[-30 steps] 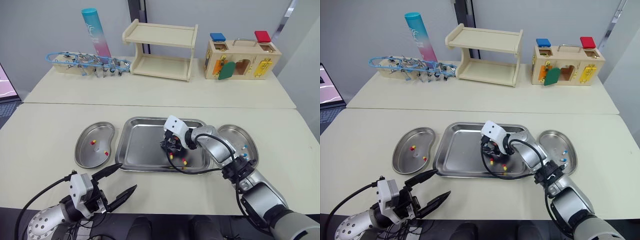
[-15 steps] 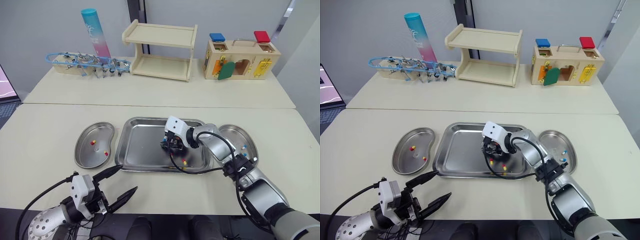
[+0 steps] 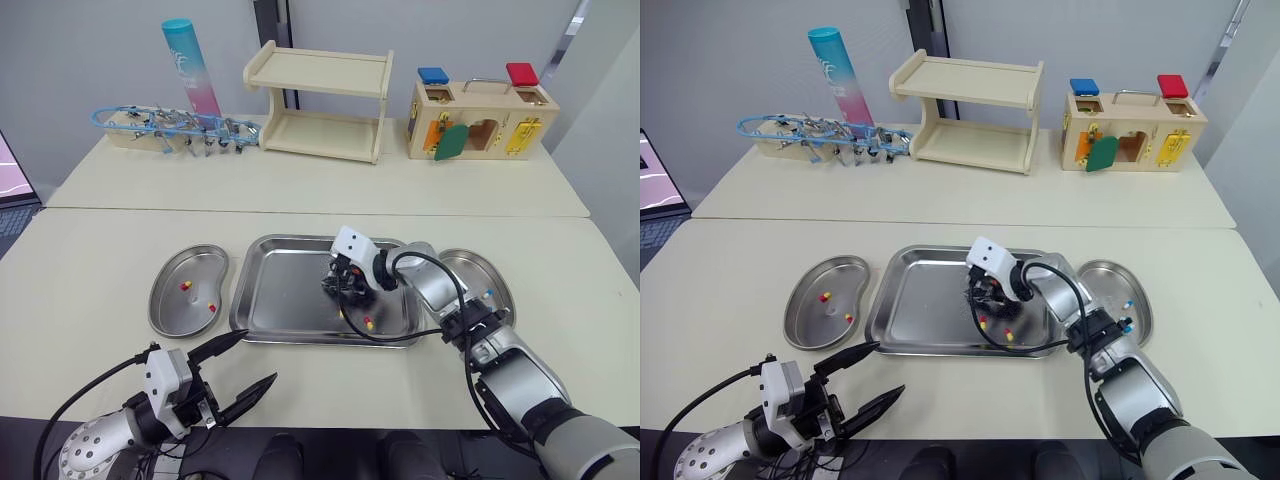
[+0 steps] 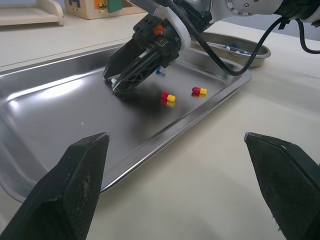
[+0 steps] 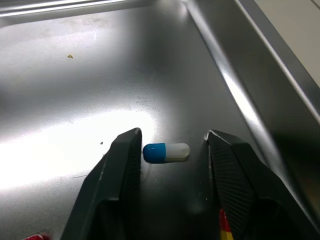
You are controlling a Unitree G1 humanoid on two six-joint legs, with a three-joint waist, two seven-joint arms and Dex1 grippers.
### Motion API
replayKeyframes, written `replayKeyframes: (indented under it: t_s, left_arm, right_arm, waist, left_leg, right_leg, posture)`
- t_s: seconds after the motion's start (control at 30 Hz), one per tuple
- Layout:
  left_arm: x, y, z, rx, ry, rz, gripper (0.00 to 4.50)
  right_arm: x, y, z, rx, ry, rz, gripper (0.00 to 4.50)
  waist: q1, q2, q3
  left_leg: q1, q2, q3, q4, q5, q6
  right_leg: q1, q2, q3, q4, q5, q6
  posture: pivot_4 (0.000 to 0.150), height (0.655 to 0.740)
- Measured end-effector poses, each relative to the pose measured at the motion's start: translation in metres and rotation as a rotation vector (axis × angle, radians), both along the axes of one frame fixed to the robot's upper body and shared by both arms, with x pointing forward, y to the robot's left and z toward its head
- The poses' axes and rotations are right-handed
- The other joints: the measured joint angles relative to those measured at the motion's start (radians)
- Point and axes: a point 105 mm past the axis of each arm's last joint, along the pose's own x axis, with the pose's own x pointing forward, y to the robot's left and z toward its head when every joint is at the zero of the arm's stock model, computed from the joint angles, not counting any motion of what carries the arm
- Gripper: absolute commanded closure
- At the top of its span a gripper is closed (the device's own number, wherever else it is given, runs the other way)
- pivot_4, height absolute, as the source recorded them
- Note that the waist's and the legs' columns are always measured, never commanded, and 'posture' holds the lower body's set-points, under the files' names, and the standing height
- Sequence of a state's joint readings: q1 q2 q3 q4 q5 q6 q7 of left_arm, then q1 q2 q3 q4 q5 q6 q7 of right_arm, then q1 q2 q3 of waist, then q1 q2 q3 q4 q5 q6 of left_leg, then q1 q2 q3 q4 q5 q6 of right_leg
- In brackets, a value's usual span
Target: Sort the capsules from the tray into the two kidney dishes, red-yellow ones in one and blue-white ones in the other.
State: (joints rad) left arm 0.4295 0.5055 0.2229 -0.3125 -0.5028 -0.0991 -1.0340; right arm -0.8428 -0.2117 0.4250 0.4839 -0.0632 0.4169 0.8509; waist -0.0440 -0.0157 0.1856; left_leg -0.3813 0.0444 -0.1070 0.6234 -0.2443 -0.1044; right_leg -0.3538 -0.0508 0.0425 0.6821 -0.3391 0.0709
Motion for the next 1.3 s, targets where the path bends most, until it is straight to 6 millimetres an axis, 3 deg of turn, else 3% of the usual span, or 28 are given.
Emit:
replayKeyframes:
  t_s: [0.1, 0.47, 0.67, 0.77, 0.97, 1.07, 1.2, 1.3]
  left_arm:
    - [0.0, 0.0, 0.0, 0.0, 0.0, 0.0, 0.0]
    - [0.003, -0.002, 0.002, -0.001, -0.011, -0.005, 0.0]
    - [0.001, -0.009, 0.006, 0.02, -0.022, -0.081, 0.0]
    - [0.001, -0.018, 0.012, 0.027, -0.045, -0.15, 0.0]
    - [0.01, -0.045, 0.025, 0.019, -0.101, -0.313, 0.0]
    - [0.014, -0.05, 0.031, 0.004, -0.099, -0.351, 0.0]
    - [0.016, -0.055, 0.036, -0.005, -0.1, -0.383, 0.0]
    - [0.017, -0.056, 0.038, -0.013, -0.097, -0.392, 0.0]
  right_arm:
    - [-0.001, 0.0, 0.002, 0.003, -0.018, 0.023, 3.85]
    - [-0.014, 0.0, 0.004, 0.02, -0.045, 0.092, 3.87]
    - [-0.034, -0.025, 0.035, 0.03, -0.094, 0.106, 3.87]
    - [-0.044, -0.046, 0.051, 0.046, -0.105, 0.068, 3.87]
    - [-0.061, -0.147, 0.054, 0.011, -0.013, -0.245, 3.87]
    - [-0.071, -0.184, 0.046, -0.049, 0.025, -0.35, 3.87]
    - [-0.084, -0.209, 0.038, -0.095, 0.085, -0.42, 3.87]
    - [-0.088, -0.216, 0.036, -0.125, 0.102, -0.438, 3.87]
  waist:
    - [0.0, 0.0, 0.0]
    - [-0.006, 0.0, 0.001]
    - [-0.001, 0.001, 0.001]
    - [0.005, 0.001, 0.001]
    - [0.019, 0.001, 0.001]
    - [0.01, 0.001, 0.002]
    - [-0.003, 0.001, 0.002]
    - [-0.003, 0.001, 0.002]
  left_leg:
    - [0.0, 0.0, 0.0, 0.0, 0.0, 0.0]
    - [-0.002, 0.0, 0.0, 0.0, 0.0, 0.0]
    - [-0.004, 0.0, 0.0, 0.0, 0.0, 0.0]
    - [-0.005, 0.0, 0.0, 0.0, 0.0, 0.0]
    - [-0.006, -0.001, 0.0, 0.0, 0.0, 0.0]
    - [-0.006, -0.001, 0.0, 0.0, 0.0, 0.0]
    - [-0.005, -0.001, 0.001, 0.0, 0.0, 0.0]
    - [-0.005, -0.001, 0.001, 0.0, 0.0, 0.0]
  right_leg:
    - [0.0, 0.0, 0.0, 0.0, 0.0, 0.0]
    - [-0.001, 0.0, 0.0, 0.0, 0.0, 0.0]
    - [-0.003, 0.0, 0.0, 0.0, 0.0, 0.0]
    - [-0.003, 0.0, 0.0, -0.001, 0.0, 0.0]
    - [-0.003, -0.001, -0.001, -0.002, 0.0, 0.0]
    - [-0.004, 0.0, 0.0, -0.002, 0.0, 0.0]
    - [-0.003, 0.0, 0.001, -0.001, 0.0, 0.0]
    - [-0.003, 0.0, 0.001, -0.001, 0.0, 0.0]
  posture:
    - [0.15, 0.74]
    - [0.15, 0.74]
    - [0.15, 0.74]
    - [0.15, 0.74]
    - [0.15, 0.74]
    - [0.15, 0.74]
    - [0.15, 0.74]
    - [0.15, 0.74]
